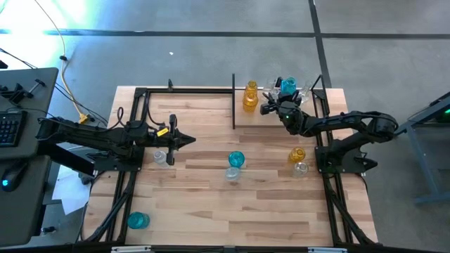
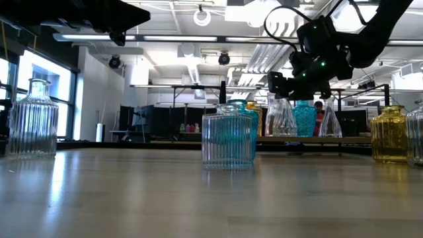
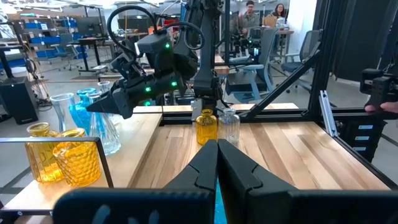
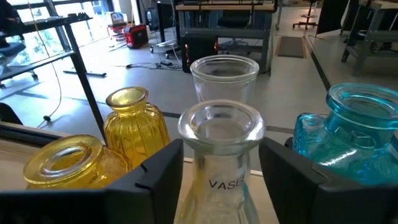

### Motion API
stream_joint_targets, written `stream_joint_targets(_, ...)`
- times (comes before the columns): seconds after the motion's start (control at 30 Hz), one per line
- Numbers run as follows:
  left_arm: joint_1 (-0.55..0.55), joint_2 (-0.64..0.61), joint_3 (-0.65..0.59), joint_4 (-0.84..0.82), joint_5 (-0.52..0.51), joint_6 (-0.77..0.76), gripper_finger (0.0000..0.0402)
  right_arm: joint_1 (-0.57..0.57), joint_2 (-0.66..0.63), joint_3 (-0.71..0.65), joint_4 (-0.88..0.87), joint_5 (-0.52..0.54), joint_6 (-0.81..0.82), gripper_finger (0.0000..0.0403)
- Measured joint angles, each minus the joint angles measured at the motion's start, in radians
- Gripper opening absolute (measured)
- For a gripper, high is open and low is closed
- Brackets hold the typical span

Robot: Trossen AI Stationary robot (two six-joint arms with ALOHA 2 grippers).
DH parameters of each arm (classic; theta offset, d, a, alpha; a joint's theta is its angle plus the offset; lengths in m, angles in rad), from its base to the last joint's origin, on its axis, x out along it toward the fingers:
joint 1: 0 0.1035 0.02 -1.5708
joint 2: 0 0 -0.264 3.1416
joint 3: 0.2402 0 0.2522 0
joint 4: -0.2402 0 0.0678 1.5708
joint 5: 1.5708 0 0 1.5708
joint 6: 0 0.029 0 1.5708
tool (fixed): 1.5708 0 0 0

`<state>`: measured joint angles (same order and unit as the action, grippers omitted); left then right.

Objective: Sort vases onto shelf
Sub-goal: Put the transparent vase on the shelf aligned with the other transparent vase

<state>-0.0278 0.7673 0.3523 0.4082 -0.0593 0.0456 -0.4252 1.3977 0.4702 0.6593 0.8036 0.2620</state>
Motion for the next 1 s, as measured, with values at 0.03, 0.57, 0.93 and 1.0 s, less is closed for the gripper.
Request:
stream_joint_targets(0.03,0.0,0.0,0.0,0.0,0.0,0.0,0.0,0.0,0.0,0.0,0.001,0.0,-0.004,0.0192)
stream_joint_targets(0.57,0.0,0.0,0.0,0.0,0.006,0.0,0.0,0.081,-0.097,0.0,0.003,0.035,-0.112,0.0195)
stream_joint_targets(0.93,0.0,0.0,0.0,0.0,0.006,-0.008,0.0,0.224,-0.21,0.0,-0.091,0.041,-0.215,0.0187)
stream_joint_targets(1.0,0.0,0.0,0.0,0.0,0.006,-0.008,0.0,0.244,-0.23,0.0,-0.147,0.042,-0.202,0.0176)
